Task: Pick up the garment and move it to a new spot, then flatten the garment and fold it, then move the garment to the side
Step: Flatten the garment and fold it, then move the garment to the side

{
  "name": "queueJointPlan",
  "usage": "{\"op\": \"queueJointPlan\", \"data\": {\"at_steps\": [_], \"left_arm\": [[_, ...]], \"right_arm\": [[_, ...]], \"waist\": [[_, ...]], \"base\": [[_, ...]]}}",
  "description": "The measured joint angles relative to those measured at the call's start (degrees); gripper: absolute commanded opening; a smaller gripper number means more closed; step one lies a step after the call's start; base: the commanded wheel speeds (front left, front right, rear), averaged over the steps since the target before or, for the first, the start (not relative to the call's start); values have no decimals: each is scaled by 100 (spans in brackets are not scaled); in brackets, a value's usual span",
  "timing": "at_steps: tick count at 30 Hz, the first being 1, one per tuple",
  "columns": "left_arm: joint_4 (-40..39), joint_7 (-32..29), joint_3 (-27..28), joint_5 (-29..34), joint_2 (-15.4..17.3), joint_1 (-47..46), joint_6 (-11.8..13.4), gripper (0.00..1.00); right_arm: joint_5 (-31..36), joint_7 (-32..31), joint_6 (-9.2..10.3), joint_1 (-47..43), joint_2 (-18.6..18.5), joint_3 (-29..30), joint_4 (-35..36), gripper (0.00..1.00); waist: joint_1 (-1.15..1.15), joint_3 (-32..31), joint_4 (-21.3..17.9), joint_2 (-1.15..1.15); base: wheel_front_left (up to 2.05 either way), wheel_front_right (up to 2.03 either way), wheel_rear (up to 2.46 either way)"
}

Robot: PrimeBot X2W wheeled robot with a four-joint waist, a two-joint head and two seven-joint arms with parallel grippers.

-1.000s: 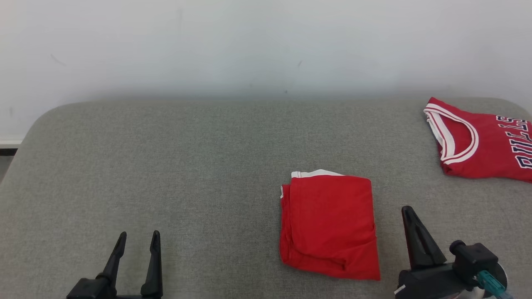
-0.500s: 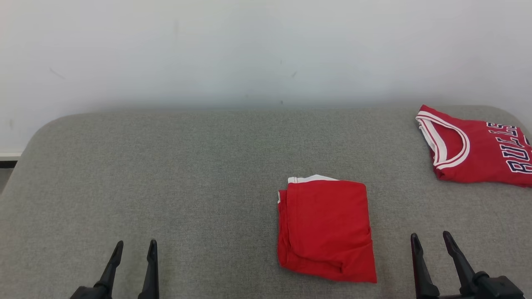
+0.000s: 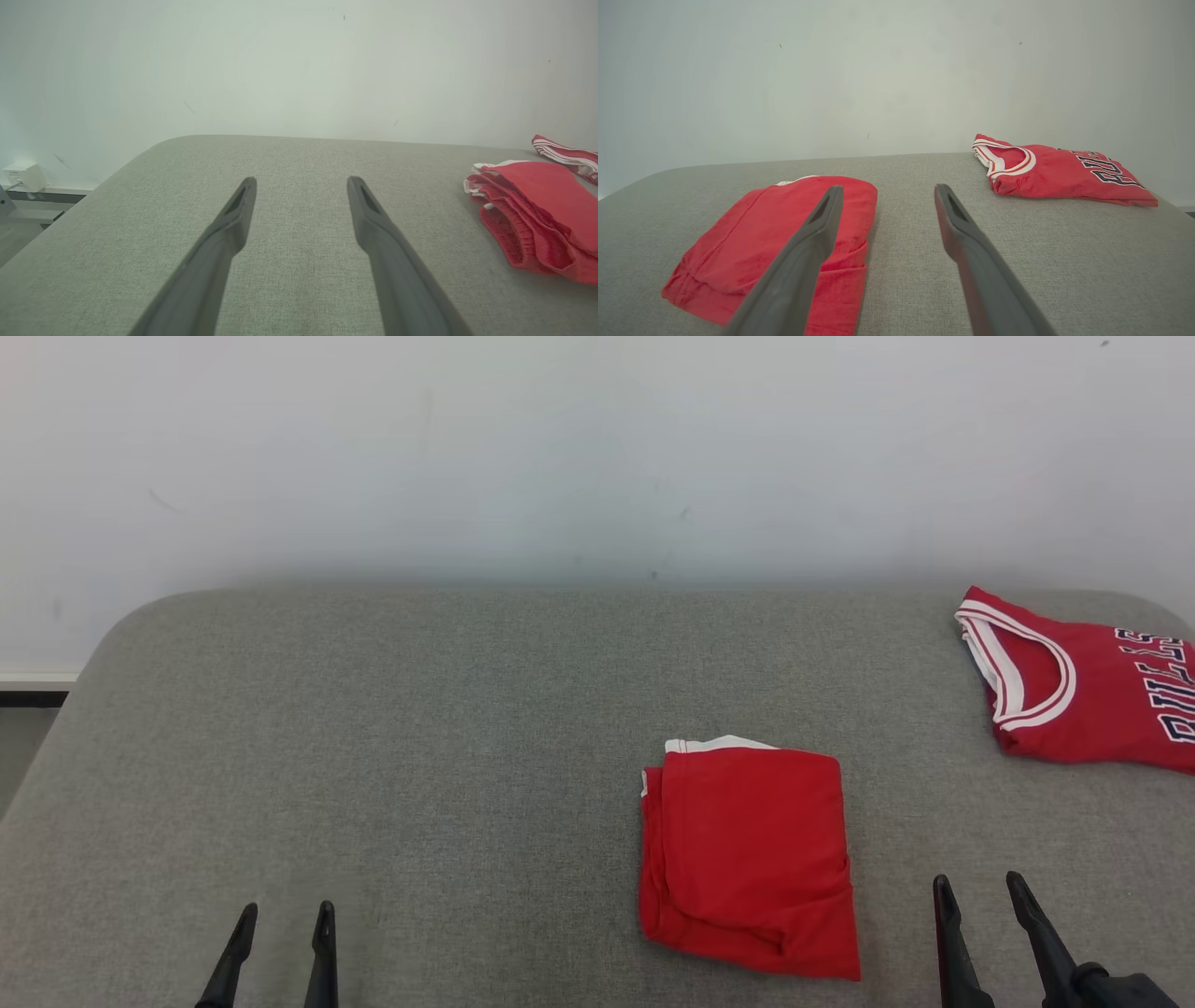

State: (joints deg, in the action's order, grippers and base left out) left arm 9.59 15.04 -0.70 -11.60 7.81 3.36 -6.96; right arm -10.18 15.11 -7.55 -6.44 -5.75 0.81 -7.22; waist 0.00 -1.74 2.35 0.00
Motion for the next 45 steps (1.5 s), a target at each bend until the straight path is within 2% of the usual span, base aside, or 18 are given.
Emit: {"op": "queueJointPlan", "data": {"at_steps": [30, 36, 45], "left_arm": [[-48, 0, 67, -16, 26, 73, 16, 100], [-38, 1, 47, -16, 0, 70, 16, 100], [22, 1, -102, -16, -37, -3, 4, 100]], "right_arm": [[13, -82, 0, 7, 25, -120, -92, 100], [-130, -256, 0, 480, -125, -356, -280, 100], [-141, -815, 0, 1484, -426, -577, -1163, 100]], "waist": [[0, 18, 23, 0], [0, 25, 21, 0], [1, 63, 201, 0]], "base": [[0, 0, 0], [0, 0, 0], [0, 0, 0]]}}
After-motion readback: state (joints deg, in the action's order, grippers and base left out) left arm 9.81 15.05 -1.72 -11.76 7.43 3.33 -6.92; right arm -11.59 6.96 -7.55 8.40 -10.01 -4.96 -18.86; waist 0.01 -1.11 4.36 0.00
